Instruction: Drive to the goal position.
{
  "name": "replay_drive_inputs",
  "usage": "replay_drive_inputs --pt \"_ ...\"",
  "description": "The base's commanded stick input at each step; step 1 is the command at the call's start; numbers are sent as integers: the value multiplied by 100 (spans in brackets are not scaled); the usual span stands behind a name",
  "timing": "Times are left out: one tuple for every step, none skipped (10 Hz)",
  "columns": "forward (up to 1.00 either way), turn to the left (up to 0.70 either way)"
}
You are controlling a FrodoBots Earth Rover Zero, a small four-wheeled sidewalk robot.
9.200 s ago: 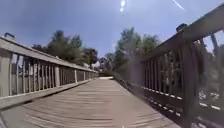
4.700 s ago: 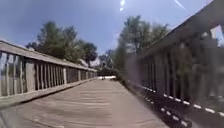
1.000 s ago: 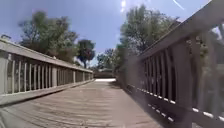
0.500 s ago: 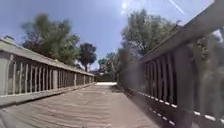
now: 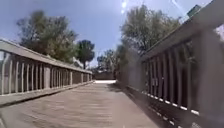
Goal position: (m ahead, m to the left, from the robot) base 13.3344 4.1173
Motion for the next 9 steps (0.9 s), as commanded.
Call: replay_drive_inputs --pt "70 0" --pt "70 0" --pt "70 0" --pt "70 0" --pt "70 0" --pt "70 0" --pt "70 0" --pt "70 0" --pt "70 0"
